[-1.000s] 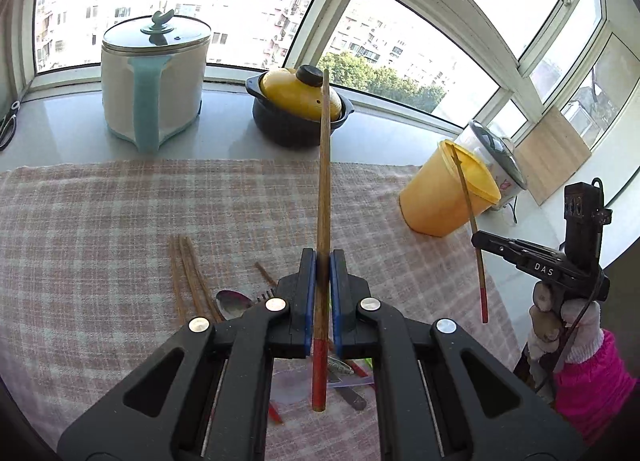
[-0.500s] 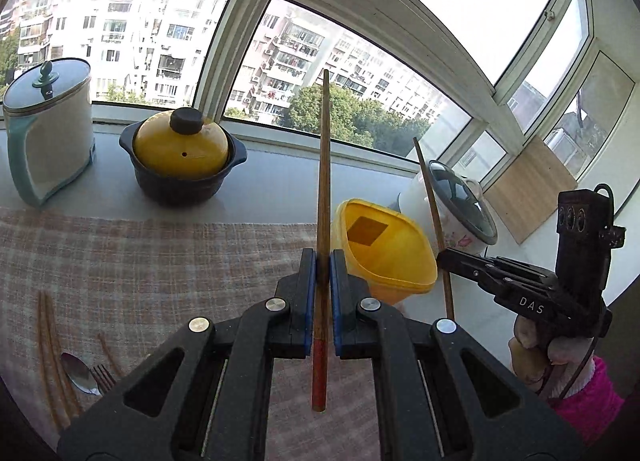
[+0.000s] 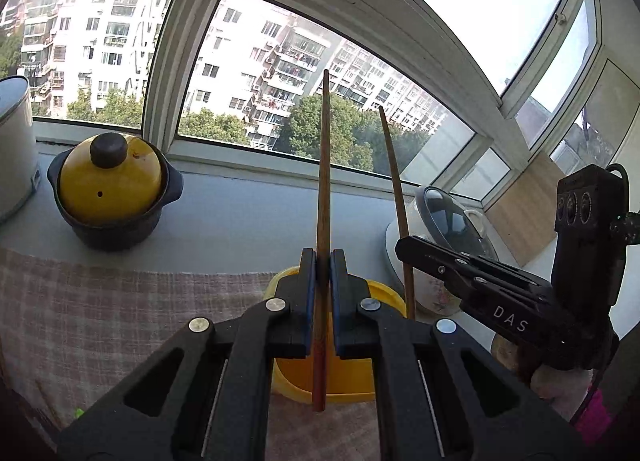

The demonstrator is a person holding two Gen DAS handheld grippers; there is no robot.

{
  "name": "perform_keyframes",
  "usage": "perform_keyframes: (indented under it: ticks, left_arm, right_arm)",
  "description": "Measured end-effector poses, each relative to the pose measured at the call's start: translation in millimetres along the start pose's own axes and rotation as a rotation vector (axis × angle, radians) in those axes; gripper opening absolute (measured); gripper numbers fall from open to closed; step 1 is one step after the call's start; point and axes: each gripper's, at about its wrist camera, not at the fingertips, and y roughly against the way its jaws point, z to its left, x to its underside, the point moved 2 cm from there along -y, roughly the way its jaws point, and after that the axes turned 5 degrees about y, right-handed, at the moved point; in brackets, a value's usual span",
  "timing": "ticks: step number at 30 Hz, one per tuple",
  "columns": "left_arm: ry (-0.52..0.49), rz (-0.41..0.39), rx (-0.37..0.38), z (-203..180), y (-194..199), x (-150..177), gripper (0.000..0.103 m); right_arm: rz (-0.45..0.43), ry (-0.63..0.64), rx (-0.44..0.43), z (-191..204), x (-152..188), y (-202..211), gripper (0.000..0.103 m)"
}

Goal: Organize utensils
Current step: 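Lift and carry both held chopsticks over the yellow plastic bin, then open the left tool and the right tool to drop chopsticks into the bin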

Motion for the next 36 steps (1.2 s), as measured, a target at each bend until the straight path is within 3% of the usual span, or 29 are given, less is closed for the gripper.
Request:
perform_keyframes:
  ticks: [10, 14, 30, 36]
  left_arm:
    - [0.018, -0.024, -0.037, 6.8, -34.0, 9.9, 0.005]
    - [-0.02, -0.035, -0.052, 4.2, -35.1, 16.4, 0.005]
    - [-0.094, 0.002, -0.055, -2.8, -28.5, 37.8, 0.005]
    - [-0.11, 0.005, -0.06, -5.6, -15.6, 41.2, 0.005]
  right_arm:
    - [0.004, -0.078, 0.001, -21.5, 10.7, -36.3, 0.004]
    - [0.015, -0.081, 0.004, -23.0, 22.2, -43.6, 0.004]
    - [0.021, -0.077, 0.01, -20.7, 32.4, -37.9, 0.005]
    - [0.019, -0.078, 0.015, -20.6, 40.3, -32.8, 0.018]
